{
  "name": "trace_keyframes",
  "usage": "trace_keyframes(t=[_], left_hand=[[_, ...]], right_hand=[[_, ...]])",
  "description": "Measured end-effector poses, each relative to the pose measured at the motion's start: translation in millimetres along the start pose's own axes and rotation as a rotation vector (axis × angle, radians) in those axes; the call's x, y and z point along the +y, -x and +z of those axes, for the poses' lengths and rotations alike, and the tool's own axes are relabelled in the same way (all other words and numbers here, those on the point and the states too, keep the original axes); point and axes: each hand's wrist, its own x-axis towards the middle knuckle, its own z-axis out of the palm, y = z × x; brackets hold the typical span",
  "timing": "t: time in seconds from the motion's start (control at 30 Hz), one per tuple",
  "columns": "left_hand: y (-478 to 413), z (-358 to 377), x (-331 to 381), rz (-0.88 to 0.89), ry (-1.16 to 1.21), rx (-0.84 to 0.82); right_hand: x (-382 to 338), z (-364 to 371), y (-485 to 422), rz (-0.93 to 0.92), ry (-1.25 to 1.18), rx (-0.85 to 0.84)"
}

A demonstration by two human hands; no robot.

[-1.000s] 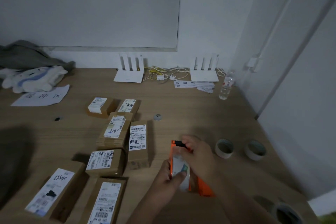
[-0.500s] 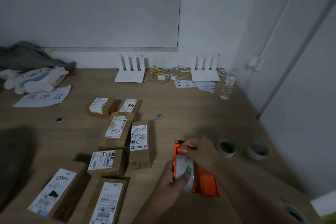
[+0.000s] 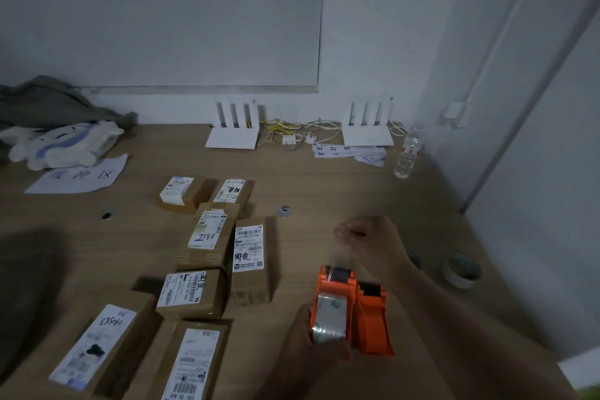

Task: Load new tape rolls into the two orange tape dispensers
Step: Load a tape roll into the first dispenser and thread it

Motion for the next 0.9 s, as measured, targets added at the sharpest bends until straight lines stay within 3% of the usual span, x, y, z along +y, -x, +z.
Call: trace_keyframes(t=[0.27,0.9], left_hand=[[2,7,-14,-0.062,0.032,0.054],[-13,19,7,-0.007,0.076,0.196]], right_hand=[[0,2,0,-0.009,0.016,0.0],[-10,-7,0,0.01,0.095,0.243]])
